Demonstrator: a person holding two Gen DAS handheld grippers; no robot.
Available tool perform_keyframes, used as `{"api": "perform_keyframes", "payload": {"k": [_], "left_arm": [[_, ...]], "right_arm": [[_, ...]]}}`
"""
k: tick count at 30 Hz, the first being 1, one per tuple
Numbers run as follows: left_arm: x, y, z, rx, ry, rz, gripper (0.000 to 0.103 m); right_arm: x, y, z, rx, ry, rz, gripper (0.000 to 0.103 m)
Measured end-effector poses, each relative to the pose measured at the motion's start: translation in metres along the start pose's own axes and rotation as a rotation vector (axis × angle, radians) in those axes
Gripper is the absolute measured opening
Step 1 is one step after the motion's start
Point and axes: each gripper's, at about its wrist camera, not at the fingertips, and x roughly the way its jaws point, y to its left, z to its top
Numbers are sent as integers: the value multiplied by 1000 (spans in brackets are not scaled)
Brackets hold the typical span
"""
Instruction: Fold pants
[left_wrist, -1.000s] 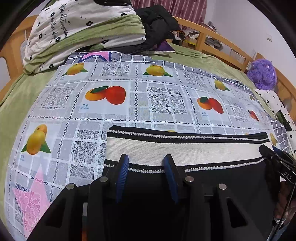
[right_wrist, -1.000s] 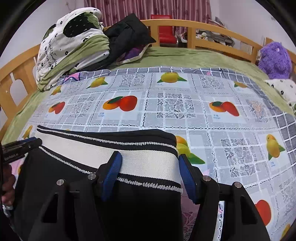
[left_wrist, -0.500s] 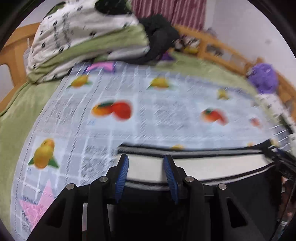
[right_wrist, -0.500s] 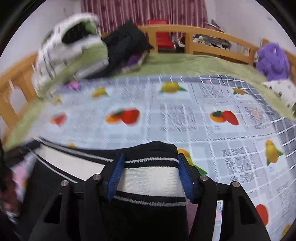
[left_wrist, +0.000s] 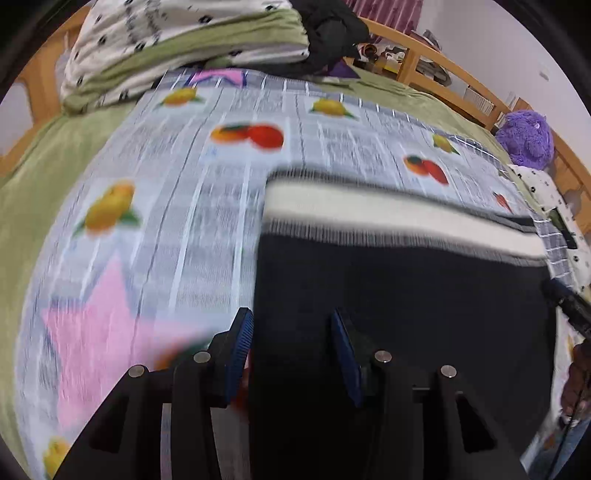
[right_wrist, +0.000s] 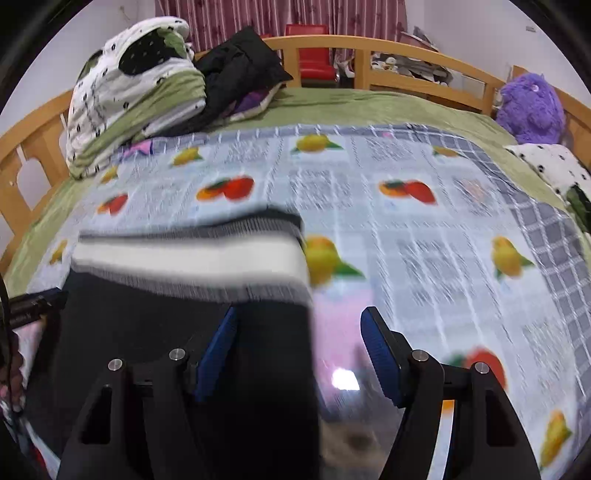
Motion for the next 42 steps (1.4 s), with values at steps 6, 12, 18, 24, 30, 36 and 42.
{"api": "perform_keyframes", "payload": {"k": [6,12,18,24,30,36,42], "left_arm": [[-39,-9,-62,42,8,36,43],[-88,-14,-122,27,-22,59,44],[-152,-42,-133,99,-109,88,44],[-217,-74,-128,116,-243,152,66],[-253,-95,-121,110,-300,123,72],[-260,-108,-125,124,-306,109,72],[-260,-114,-127,113,-301,87,72]], "right_arm": [[-37,-12,-51,56,44,15,67],[-74,-3,-101,5,83,-62,66],[-154,13,-117,10,-53,-59,66],[-218,27,-104,54,-135,-35,81],[-275,38,-99,48,-269,-66,103],[-283,39,-101,56,-228,-89,103],[-290,44,-105,25,-236,-112,103]]}}
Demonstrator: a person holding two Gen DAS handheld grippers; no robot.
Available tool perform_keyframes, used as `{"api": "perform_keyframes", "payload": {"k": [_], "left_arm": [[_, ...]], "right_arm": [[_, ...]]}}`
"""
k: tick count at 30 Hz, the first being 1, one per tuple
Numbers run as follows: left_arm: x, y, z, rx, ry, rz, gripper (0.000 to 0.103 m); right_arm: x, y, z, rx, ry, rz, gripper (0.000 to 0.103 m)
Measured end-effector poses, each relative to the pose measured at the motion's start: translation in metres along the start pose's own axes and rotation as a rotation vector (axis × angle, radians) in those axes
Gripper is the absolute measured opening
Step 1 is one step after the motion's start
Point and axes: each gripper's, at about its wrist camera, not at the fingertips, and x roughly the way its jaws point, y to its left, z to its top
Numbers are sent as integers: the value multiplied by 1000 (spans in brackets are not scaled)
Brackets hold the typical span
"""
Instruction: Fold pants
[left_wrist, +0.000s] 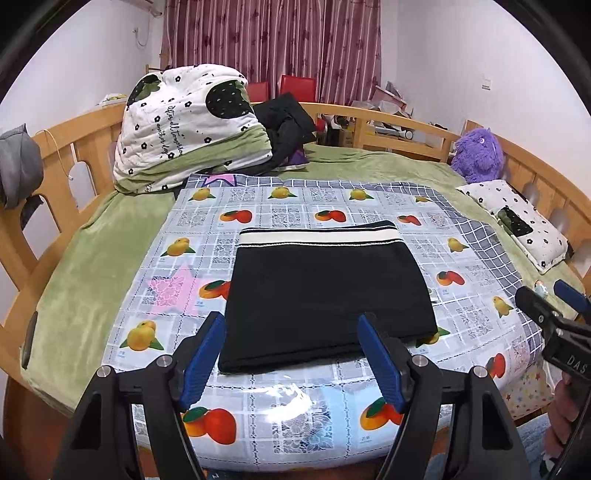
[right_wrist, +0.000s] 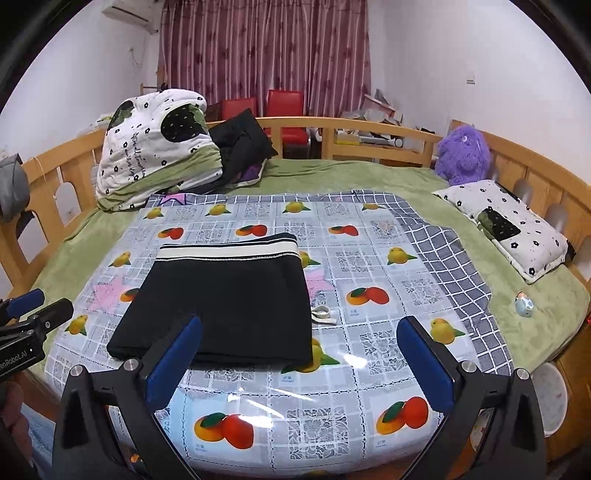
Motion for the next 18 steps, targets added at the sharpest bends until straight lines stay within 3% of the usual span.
{"api": "perform_keyframes", "payload": {"k": [18], "left_arm": [[0,-6,-2,7,-4,0,73]], "right_arm": [[-4,0,-2,8,-7,-25,103]]}}
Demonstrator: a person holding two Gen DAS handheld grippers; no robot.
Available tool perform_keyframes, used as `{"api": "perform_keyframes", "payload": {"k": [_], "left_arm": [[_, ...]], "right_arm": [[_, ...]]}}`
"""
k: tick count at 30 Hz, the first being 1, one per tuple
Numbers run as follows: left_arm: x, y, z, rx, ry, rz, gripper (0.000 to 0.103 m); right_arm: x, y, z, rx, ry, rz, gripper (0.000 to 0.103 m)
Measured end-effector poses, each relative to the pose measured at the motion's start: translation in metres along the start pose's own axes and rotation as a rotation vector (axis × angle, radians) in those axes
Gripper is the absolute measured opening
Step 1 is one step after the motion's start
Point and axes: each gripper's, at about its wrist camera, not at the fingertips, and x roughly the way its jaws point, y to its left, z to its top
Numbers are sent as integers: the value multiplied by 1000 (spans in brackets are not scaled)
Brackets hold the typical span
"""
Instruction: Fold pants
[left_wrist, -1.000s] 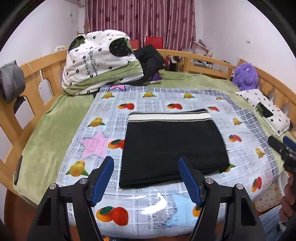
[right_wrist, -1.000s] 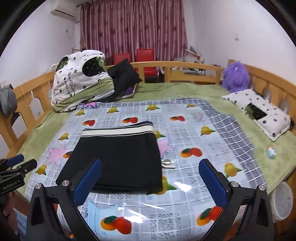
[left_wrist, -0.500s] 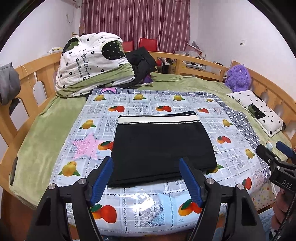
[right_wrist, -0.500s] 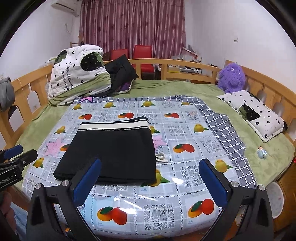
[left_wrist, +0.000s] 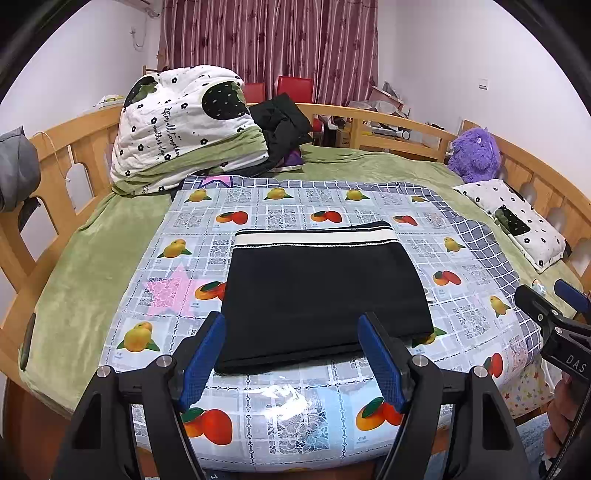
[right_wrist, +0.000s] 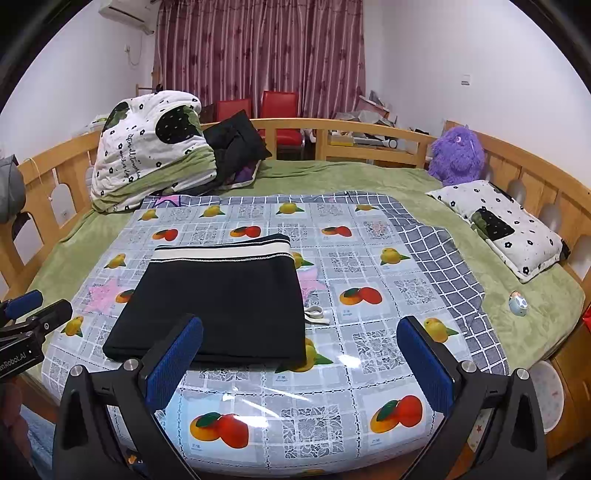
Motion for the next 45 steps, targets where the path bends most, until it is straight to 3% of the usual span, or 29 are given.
{"api": "perform_keyframes", "payload": {"k": [45], "left_arm": [[-1,-1,-1,-10,1,-3,73]], "right_arm": [[-3,11,2,-17,-11,-30,103]]}}
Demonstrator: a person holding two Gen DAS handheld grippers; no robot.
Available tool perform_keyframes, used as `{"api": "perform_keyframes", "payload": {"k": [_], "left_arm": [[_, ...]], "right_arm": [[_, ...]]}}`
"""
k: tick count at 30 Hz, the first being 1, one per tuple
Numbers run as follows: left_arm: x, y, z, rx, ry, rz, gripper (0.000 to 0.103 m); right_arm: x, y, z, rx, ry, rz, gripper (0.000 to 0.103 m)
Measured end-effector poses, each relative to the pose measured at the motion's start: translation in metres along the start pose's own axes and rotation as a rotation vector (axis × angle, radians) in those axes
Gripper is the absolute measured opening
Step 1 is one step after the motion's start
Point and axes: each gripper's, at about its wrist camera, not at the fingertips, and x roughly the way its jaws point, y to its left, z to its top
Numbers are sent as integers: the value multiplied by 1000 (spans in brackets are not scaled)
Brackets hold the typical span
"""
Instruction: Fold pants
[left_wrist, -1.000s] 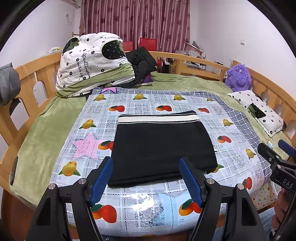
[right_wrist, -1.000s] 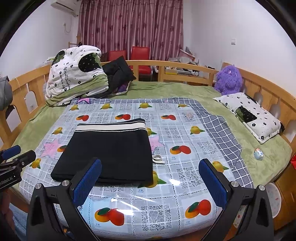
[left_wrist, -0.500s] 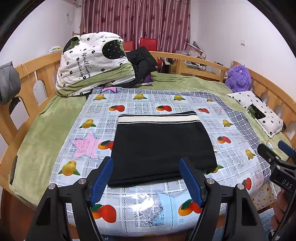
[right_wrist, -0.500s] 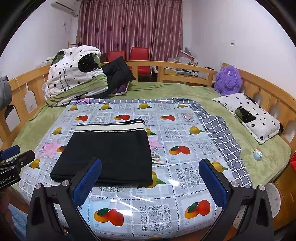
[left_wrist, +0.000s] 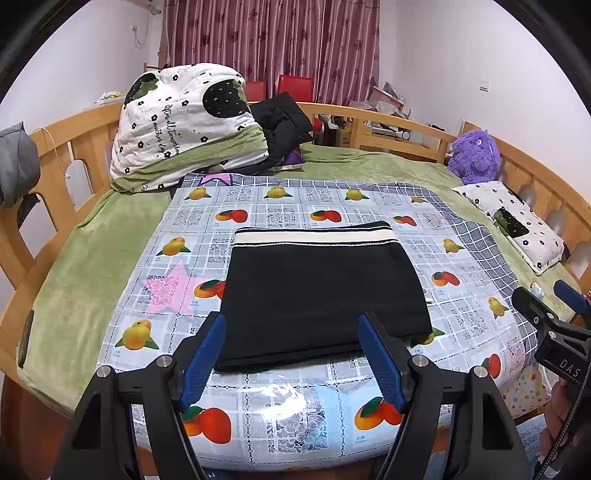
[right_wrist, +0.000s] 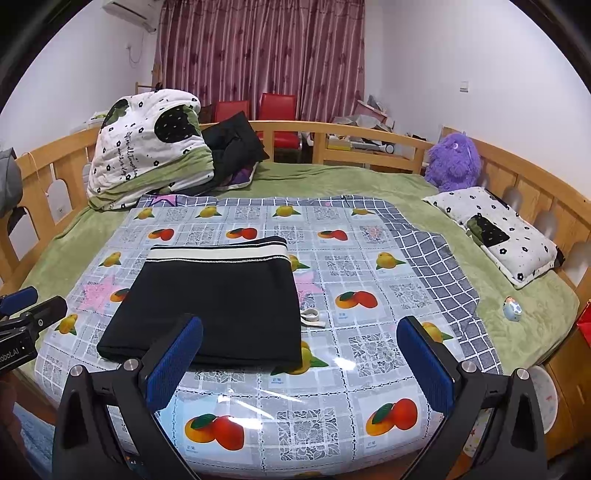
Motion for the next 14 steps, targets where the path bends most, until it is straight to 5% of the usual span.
{"api": "perform_keyframes", "payload": {"k": [14], "left_arm": [[-6,-1,0,-3,-3,7,73]], "right_arm": [[-1,3,-1,-1,-3,-7,103]]}}
